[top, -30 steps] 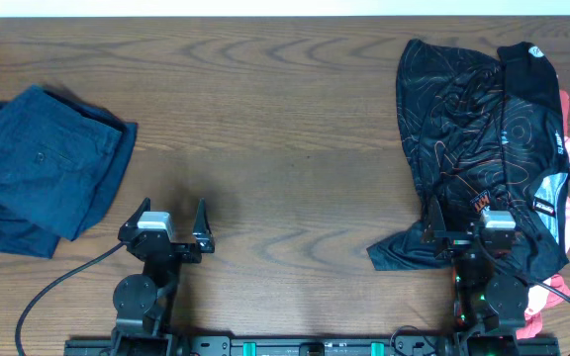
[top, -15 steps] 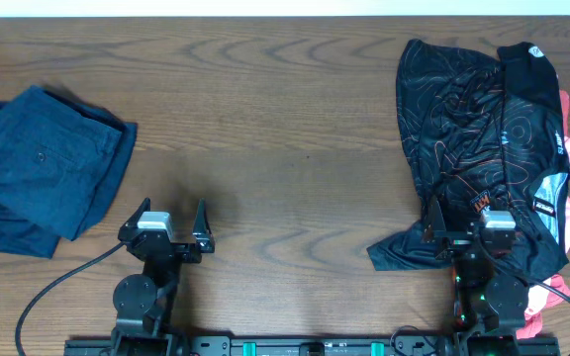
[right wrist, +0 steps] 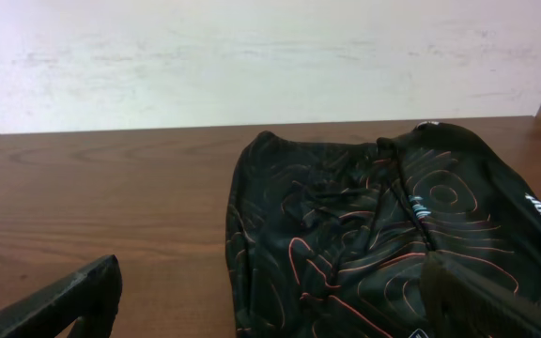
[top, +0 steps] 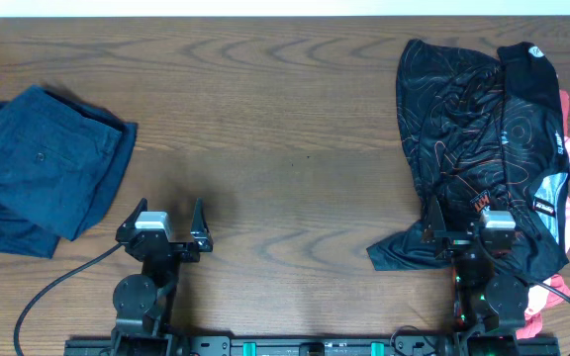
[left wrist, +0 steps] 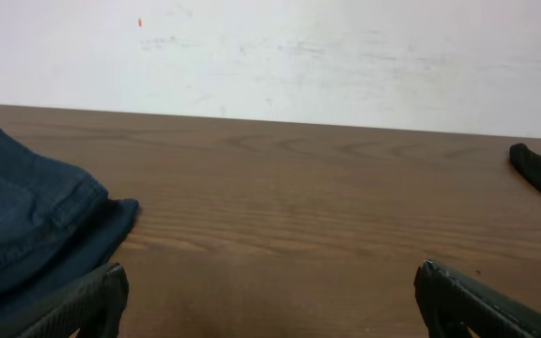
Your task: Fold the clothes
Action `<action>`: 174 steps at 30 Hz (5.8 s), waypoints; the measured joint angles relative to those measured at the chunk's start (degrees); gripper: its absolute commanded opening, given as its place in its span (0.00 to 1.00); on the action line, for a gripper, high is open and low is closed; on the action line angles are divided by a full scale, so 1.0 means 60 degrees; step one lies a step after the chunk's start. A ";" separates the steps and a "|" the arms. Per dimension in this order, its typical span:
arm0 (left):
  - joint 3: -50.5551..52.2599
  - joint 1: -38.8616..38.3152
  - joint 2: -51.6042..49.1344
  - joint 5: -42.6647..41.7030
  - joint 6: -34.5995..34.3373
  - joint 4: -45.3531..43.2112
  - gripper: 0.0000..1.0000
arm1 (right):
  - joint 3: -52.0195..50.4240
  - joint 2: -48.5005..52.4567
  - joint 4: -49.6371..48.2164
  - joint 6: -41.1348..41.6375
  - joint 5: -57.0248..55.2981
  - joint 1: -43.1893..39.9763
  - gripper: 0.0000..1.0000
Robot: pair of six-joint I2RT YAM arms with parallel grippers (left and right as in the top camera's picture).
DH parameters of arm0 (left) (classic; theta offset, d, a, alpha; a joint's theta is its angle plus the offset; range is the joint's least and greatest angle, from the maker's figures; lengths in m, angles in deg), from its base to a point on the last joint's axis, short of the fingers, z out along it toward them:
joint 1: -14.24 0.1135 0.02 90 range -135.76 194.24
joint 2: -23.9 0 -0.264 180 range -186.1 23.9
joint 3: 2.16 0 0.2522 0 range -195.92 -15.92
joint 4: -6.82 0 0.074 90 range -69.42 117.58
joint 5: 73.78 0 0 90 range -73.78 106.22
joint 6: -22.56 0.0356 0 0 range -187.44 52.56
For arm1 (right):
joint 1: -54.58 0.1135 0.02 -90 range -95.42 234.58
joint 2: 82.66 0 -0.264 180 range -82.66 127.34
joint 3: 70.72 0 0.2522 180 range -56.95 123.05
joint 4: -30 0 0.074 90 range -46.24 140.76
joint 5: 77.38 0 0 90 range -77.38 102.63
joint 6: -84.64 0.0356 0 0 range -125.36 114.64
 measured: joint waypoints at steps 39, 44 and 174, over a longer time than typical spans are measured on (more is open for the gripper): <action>-0.5716 0.0000 -0.6215 0.0211 -0.0331 0.4929 0.98 | 0.4444 0.5639 0.4656 0.0386 0.0066 0.0000 0.99; -0.6878 0.0000 -0.7650 -0.0168 -0.0328 0.6583 0.98 | 0.6207 0.7978 0.6838 0.0696 0.0120 0.0000 0.99; -1.1406 0.2350 -1.5901 -0.2506 -0.3832 0.1956 0.56 | 1.0484 1.2506 0.9063 0.1545 -0.0586 0.0138 0.99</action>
